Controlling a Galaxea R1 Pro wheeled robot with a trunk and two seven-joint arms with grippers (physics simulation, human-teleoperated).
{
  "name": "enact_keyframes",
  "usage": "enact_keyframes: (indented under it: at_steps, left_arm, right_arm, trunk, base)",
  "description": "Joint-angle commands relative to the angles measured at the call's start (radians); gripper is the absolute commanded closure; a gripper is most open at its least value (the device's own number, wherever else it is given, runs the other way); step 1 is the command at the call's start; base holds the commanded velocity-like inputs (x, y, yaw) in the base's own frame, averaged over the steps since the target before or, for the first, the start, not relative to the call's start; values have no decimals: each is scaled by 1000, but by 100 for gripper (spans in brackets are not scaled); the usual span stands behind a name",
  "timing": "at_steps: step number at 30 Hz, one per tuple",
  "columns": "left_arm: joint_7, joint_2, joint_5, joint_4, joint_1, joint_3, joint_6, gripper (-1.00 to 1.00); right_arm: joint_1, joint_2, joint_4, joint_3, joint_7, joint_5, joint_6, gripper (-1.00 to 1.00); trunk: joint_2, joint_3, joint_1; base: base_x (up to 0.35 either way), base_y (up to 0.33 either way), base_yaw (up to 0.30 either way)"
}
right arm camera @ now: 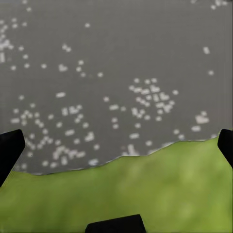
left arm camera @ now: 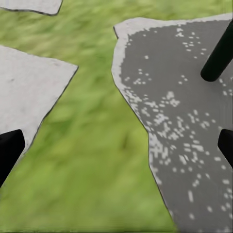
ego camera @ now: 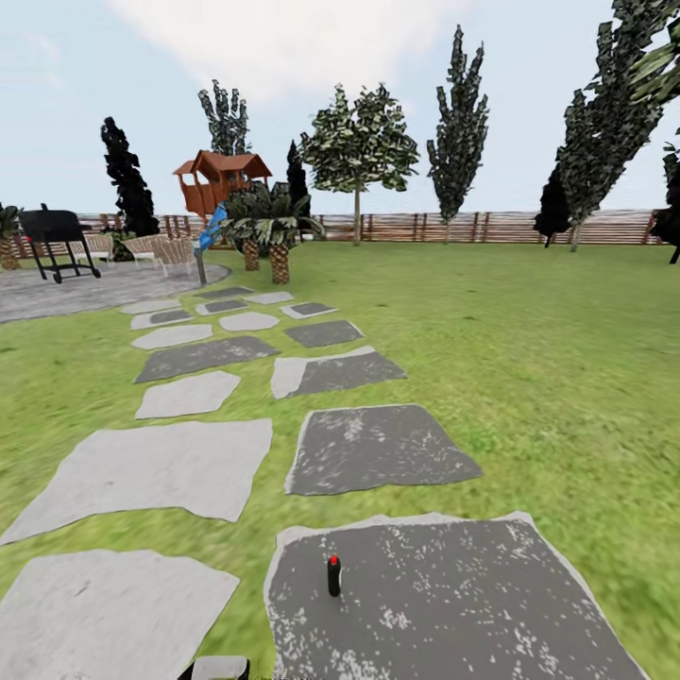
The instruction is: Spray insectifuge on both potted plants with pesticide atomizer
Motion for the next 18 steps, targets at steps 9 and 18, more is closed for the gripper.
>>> enact_keyframes:
  at_steps: [9,18]
  left_arm:
    - [0,0,0,1,-1,0,-3,-100]
    - [0,0,0,1,-1,0,-3,-100]
  right_arm:
    - [0,0,1,-2,0,0,-3,-100]
    - [0,0,1,-2,0,0,-3,-100]
  trunk:
    - [0,-6,0]
    - [0,-6,0]
  base:
    - [0,0,165]
    - [0,0,6]
